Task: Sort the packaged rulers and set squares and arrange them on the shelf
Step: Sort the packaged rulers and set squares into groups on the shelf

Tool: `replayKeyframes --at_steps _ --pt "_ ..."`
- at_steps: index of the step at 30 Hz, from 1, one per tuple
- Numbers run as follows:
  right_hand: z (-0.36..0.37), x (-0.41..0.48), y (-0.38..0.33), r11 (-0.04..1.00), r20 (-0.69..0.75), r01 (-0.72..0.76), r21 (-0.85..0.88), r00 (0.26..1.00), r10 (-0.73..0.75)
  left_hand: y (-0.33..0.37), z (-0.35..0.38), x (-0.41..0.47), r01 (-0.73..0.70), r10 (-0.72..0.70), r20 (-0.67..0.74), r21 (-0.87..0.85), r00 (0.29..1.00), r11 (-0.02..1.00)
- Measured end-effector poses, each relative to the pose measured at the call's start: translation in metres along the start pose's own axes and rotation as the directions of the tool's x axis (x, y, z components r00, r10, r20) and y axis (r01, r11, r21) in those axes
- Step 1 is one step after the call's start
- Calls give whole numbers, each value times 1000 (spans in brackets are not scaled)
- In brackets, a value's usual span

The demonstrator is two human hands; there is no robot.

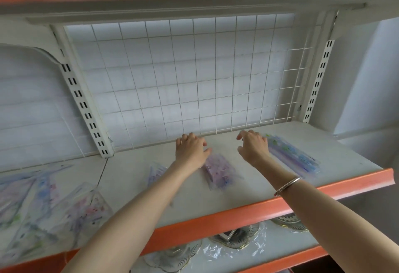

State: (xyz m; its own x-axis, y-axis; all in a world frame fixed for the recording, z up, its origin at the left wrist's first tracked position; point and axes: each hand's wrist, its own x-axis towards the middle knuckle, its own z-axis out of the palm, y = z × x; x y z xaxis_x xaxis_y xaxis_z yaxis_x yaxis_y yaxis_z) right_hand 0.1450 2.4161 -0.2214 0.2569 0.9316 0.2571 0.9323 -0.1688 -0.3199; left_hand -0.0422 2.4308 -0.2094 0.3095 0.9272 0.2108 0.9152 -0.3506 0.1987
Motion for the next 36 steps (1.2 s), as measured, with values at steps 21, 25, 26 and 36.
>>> replayKeyframes --at_steps 21,25,26,36 --pt "68 -73 -302 871 141 464 162 862 -486 -258 -99 -148 376 -374 -81 21 924 926" --pt "78 -89 -340 849 174 494 188 834 -524 -297 -109 -170 412 -409 -86 23 909 911" --pt "81 -93 -348 844 182 500 194 827 -532 -306 -110 -175 416 -413 -89 20 906 909" --pt "101 -116 -399 804 288 539 251 752 -594 -367 -119 -203 407 -406 -34 71 913 911"
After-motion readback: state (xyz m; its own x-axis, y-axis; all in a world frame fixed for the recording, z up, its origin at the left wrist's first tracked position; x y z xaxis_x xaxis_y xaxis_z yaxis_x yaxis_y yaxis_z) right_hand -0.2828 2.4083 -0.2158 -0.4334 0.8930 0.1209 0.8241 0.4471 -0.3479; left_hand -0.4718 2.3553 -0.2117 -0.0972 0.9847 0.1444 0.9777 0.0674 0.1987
